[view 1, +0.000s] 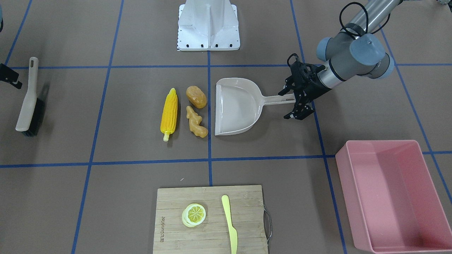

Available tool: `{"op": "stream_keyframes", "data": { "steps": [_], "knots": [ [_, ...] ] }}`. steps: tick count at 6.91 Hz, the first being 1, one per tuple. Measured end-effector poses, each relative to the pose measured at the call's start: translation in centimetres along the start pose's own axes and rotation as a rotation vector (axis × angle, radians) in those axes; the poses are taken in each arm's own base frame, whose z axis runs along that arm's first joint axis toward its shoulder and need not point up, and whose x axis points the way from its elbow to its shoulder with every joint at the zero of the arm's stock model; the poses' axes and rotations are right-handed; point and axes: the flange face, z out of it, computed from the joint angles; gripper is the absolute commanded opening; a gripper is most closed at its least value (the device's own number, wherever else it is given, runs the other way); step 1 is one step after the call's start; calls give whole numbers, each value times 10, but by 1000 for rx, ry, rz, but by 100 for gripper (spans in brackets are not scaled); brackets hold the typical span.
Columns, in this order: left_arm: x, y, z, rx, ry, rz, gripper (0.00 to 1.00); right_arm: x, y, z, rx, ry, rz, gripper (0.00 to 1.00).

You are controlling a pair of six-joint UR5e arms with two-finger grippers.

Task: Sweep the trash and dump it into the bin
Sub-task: 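Grasp the dustpan handle with the left gripper while the right gripper grasps the brush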

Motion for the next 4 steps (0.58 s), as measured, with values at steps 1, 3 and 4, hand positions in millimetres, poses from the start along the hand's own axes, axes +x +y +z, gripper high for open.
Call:
{"op": "stream_keyframes", "data": {
  "steps": [1,3,4],
  "knots": [
    [1,-3,2,2,2,4,97,-4,9,10,-24,5,-4,96],
    [7,-2,14,-7,7,6,97,-8,22,23,-66,14,-18,98],
    [14,-3,24,-13,6,9,97,-9,27,27,-74,17,-29,99]
  ]
}}
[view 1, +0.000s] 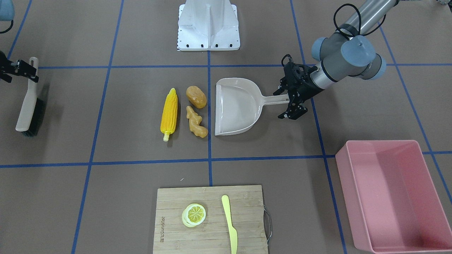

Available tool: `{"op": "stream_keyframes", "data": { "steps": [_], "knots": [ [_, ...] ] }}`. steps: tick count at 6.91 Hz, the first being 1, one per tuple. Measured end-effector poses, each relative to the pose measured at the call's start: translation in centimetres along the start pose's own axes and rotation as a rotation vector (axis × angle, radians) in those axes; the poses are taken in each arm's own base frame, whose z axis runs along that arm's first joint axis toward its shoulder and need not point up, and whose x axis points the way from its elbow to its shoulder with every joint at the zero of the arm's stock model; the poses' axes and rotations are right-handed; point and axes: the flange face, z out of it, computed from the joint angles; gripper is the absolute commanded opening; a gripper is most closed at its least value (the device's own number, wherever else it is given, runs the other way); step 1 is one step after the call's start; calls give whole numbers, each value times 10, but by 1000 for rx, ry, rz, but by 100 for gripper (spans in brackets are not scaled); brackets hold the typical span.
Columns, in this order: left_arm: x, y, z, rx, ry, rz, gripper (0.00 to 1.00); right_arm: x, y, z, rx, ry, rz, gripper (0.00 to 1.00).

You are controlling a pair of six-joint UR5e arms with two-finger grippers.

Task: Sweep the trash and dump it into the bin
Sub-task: 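Grasp the dustpan handle with the left gripper while the right gripper grasps the brush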

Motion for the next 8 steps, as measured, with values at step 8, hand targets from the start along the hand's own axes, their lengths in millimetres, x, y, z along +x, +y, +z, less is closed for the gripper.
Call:
{"op": "stream_keyframes", "data": {
  "steps": [8],
  "knots": [
    [26,-11,27,4,38,-22,97,-12,42,36,19,50,-65,94]
  ]
}}
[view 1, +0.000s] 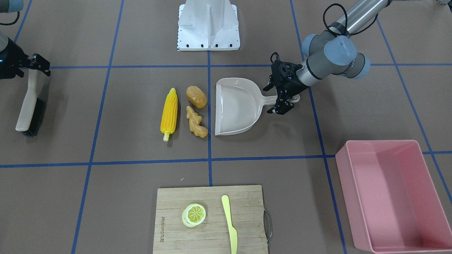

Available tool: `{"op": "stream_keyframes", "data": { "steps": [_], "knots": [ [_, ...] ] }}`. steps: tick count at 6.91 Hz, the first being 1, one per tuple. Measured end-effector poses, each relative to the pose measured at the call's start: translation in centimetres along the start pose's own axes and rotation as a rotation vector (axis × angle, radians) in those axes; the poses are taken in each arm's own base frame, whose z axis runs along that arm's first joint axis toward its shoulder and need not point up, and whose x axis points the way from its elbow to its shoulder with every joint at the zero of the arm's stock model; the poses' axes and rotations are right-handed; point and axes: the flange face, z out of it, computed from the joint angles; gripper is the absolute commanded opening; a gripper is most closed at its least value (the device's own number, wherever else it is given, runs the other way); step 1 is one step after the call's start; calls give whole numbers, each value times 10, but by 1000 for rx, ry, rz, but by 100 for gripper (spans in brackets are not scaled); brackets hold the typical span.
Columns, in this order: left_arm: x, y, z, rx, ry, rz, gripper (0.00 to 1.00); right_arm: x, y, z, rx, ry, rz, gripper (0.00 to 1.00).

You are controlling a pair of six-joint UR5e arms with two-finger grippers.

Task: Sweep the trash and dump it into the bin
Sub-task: 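Grasp the dustpan handle with the left gripper while the right gripper grasps the brush, then carry the white brush with the right gripper toward the toy vegetables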

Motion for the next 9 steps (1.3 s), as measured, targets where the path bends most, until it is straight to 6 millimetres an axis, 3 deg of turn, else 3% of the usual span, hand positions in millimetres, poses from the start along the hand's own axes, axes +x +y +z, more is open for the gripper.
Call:
{"op": "stream_keyframes", "data": {
  "steps": [1,2,4,5,7,9],
  "knots": [
    [1,-1,0,5,1,-3,97,2,3,2,-4,7,0,86],
    [2,-1,-2,13,1,-5,97,4,6,3,-9,12,2,66],
    [4,1,-7,48,-1,-19,97,8,11,1,-14,16,5,11],
    [5,2,-8,59,-2,-25,97,8,13,-1,-14,16,5,0],
    [5,7,-8,73,-4,-26,97,8,17,-5,-16,12,-3,0],
    [2,14,-3,70,-4,-28,97,-8,17,-17,-4,-11,-32,0]
  ]
}}
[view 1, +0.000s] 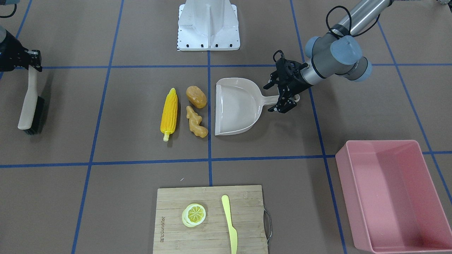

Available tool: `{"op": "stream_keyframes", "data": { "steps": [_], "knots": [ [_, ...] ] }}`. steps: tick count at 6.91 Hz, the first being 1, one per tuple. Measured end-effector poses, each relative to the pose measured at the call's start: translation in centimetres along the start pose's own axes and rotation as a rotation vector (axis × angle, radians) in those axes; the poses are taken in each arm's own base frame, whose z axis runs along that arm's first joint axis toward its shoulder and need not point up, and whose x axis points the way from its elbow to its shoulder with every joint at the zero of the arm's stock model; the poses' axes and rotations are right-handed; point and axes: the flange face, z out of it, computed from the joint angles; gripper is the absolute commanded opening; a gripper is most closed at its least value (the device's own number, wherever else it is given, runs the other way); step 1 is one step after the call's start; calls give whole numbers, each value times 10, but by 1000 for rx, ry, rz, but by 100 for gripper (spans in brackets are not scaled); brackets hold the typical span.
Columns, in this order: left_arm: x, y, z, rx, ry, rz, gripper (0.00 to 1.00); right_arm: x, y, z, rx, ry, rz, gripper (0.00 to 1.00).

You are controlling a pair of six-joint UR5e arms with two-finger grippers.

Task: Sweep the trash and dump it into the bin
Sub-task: 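Carry the white brush with the right gripper toward the toy vegetables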

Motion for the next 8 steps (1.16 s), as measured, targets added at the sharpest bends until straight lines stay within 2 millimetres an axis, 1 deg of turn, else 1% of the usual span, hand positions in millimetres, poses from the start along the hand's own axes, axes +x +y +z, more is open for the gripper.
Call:
{"op": "stream_keyframes", "data": {
  "steps": [1,2,3,6,7,8],
  "knots": [
    [-2,4,4,-3,0,-1,97,-18,-2,-6,9,-19,-28,0],
    [-3,7,7,-3,0,-1,97,-41,-6,-10,15,-39,-52,0],
    [-4,7,9,1,1,0,97,-68,-15,-14,16,-55,-60,0],
    [-6,-4,13,15,2,8,97,-162,-52,-17,-11,-68,-56,0],
    [-6,-6,13,17,2,9,97,-197,-62,-18,-25,-68,-44,0],
    [-6,-6,14,16,2,8,97,-236,-69,-17,-41,-71,-41,0]
  ]
}}
